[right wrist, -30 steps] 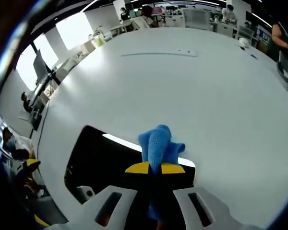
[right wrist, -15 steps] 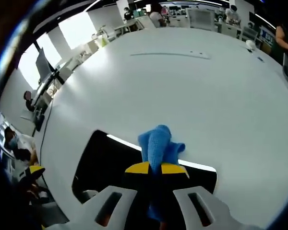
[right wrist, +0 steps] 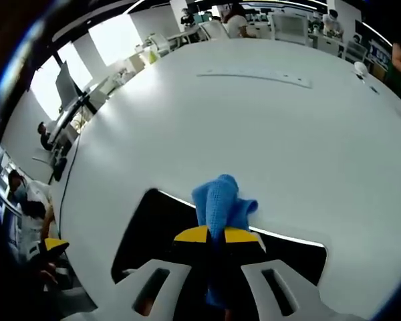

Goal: Wipe the mirror surface with the cleaning cloth until all visible marks leave the cleaned area.

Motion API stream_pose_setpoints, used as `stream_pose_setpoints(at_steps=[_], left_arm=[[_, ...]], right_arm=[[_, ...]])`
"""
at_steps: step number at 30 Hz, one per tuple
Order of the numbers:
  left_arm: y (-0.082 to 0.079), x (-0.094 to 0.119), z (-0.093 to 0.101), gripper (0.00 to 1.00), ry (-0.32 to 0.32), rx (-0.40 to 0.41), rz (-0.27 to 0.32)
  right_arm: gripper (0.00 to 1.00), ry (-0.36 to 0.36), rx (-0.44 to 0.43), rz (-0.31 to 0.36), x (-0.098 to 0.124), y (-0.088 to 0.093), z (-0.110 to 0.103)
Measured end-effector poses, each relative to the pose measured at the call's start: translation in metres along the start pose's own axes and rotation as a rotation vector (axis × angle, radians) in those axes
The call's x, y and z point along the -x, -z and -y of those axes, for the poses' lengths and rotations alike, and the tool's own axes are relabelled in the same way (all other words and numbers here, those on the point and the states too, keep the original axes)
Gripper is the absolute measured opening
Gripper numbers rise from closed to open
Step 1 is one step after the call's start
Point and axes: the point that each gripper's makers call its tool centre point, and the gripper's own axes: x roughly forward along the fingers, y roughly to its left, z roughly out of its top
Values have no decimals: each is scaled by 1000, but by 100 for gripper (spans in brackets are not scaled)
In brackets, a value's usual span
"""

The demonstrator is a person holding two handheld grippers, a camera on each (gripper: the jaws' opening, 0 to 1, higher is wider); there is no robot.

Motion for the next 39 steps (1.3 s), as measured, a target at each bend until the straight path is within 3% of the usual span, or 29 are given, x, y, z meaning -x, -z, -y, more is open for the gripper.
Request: stream_pose_setpoints(at_steps=[14,39], left_arm=[[2,-2,-2,99,-1,3,-4],[9,-4,-1,99,3,4,-30]], right_arm=[[1,-47,68,-15,-17,-13,-36],[1,-50,180,-55,-37,-27,-67]])
